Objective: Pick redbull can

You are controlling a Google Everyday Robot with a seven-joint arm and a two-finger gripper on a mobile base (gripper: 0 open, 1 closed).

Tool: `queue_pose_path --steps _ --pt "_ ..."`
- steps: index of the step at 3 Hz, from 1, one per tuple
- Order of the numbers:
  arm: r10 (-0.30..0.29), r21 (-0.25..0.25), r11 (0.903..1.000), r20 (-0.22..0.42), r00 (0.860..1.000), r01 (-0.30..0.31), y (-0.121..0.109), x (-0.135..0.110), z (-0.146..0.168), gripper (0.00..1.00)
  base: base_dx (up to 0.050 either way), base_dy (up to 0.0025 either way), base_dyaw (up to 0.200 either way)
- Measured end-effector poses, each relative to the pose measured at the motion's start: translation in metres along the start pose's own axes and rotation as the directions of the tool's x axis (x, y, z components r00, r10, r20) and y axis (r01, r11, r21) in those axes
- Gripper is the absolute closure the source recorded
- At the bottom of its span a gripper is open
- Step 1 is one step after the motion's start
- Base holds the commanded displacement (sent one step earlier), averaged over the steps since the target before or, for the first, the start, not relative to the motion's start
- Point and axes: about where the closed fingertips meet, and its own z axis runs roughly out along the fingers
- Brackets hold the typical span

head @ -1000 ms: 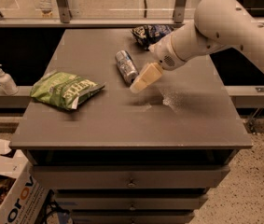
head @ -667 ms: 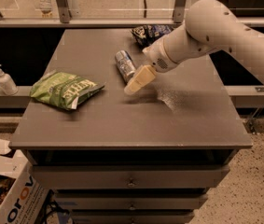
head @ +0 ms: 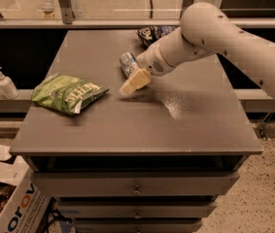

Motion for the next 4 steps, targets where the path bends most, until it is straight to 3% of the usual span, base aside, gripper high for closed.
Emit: queue_pose_path --steps 2,3,4 --pt "0.011 0.013 0.9999 -0.002 1.0 -0.011 -0.006 0.003 -0.004 0.65 0.0 0.0 0.0" --pt "0.01 0.027 0.9996 0.01 1.0 -0.01 -0.011 0.0 -0.02 0.88 0.0 0.0 0.0" --pt "0.009 0.038 0.9992 0.036 0.999 -0.01 -0.017 -0.007 -0.049 1.0 0.0 0.0 0.0"
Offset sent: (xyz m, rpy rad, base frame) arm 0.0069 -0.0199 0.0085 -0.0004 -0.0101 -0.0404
